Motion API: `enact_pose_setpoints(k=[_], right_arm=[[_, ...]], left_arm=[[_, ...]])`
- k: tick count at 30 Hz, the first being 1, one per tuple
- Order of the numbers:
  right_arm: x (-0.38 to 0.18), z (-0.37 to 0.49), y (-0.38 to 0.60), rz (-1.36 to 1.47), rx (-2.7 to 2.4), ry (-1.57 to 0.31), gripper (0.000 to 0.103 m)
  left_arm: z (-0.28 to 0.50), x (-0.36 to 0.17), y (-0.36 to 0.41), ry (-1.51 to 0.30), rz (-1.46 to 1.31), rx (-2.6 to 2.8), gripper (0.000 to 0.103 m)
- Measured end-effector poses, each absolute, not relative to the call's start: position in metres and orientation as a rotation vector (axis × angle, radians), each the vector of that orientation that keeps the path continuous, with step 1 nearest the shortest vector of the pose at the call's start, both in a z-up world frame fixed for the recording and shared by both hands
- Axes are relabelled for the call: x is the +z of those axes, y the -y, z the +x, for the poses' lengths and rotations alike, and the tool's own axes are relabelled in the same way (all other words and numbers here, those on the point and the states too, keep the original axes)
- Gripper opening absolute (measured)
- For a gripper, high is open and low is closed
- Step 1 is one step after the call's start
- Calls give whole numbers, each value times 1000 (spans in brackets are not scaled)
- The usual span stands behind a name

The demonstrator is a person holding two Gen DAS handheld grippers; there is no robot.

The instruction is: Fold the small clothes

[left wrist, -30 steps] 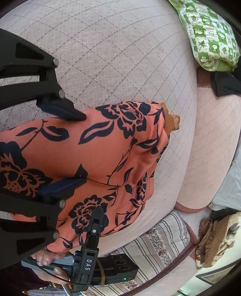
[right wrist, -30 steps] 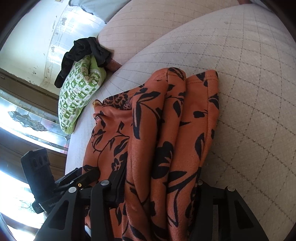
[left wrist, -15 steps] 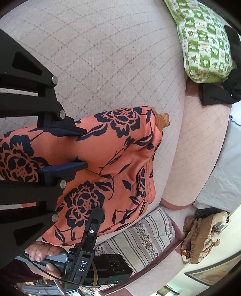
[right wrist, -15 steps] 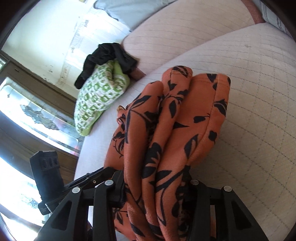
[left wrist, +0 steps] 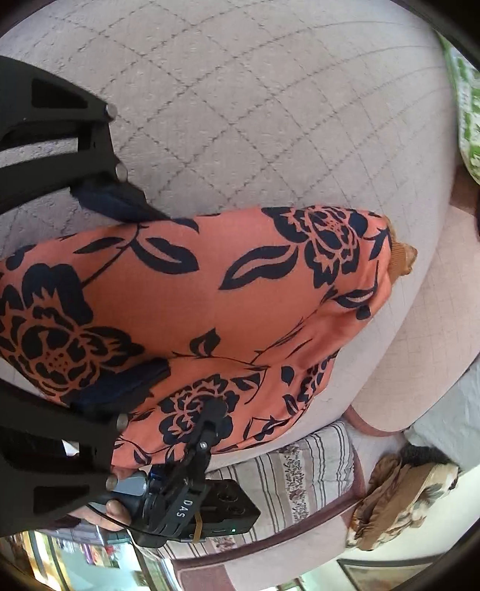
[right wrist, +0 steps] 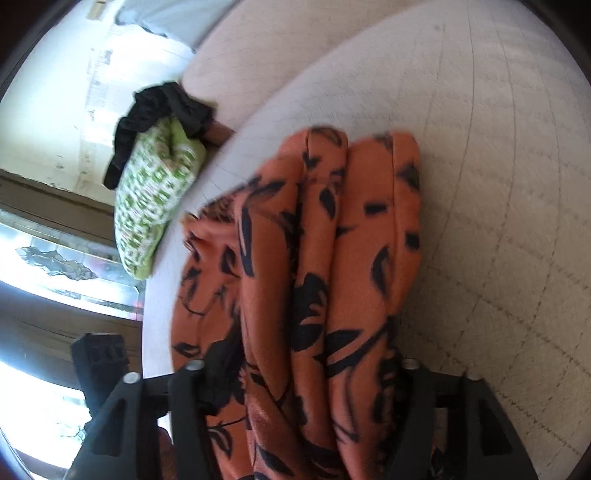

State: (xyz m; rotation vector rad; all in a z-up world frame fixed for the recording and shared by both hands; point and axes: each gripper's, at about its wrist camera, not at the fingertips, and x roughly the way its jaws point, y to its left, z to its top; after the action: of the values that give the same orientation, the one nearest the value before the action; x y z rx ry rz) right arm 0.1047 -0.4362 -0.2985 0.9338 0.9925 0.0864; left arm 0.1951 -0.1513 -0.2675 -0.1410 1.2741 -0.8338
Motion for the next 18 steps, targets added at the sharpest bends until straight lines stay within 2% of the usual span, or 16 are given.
enact_pose_setpoints(k=[3,6,12,18], right_arm=[[-300,107,426,887,93,-994,64],[-293,105,422,866,115,-974,50],[-274,102,411,800,114,-937,46],[-252,110,394,788,163,-889,45]], left_arm=[[196,-266,150,-1260,-168,-845,51],[196,-259,140,-1233,-173,-859,43],[193,-239,142,-1179,-143,-857,40],[196,-217,113,-1128,-173,-832,40]])
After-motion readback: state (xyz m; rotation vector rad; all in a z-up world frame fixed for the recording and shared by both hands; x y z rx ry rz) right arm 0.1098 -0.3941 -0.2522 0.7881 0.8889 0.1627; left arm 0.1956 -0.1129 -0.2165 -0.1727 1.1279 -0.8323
